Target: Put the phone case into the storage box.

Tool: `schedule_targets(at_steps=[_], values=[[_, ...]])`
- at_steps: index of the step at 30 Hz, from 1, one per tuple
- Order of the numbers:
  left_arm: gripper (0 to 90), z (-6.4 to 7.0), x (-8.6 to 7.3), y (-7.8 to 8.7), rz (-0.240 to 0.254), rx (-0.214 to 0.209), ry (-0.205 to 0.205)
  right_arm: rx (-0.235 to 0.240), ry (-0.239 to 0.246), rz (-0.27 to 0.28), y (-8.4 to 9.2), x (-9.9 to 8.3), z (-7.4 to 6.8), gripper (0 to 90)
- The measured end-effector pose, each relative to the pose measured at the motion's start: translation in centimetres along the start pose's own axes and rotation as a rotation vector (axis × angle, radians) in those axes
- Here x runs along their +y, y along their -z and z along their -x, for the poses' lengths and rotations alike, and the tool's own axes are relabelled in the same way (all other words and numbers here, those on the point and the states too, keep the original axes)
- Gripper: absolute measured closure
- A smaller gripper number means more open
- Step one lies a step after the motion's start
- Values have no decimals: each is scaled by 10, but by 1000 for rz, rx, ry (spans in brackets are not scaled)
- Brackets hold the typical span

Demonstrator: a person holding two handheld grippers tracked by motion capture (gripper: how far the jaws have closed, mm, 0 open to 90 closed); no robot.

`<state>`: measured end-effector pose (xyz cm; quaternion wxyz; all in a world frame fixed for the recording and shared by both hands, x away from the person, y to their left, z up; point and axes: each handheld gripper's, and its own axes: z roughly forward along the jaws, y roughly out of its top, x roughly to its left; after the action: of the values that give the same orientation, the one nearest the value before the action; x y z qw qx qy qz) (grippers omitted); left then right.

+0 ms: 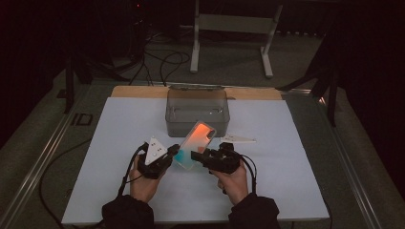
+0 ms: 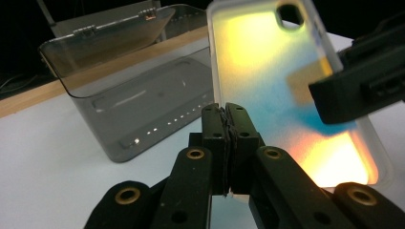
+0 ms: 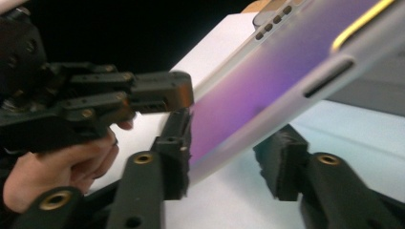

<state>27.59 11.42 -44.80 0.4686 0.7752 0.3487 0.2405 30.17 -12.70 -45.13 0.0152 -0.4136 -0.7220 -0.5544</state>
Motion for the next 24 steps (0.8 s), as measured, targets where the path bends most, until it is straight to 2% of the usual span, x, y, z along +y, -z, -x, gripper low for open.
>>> schedule_targets(at_steps=[6,13,24], values=[[889,3,-2,-3,-9,-4,5,4,18,-1,3,5,-4,693],[888,4,-5,-4,-13,-11,32,-5,26,-9,3,9,-5,752],[883,7,-8,-9,-26,-36,46,-42,18,-10,3,12,-5,782]])
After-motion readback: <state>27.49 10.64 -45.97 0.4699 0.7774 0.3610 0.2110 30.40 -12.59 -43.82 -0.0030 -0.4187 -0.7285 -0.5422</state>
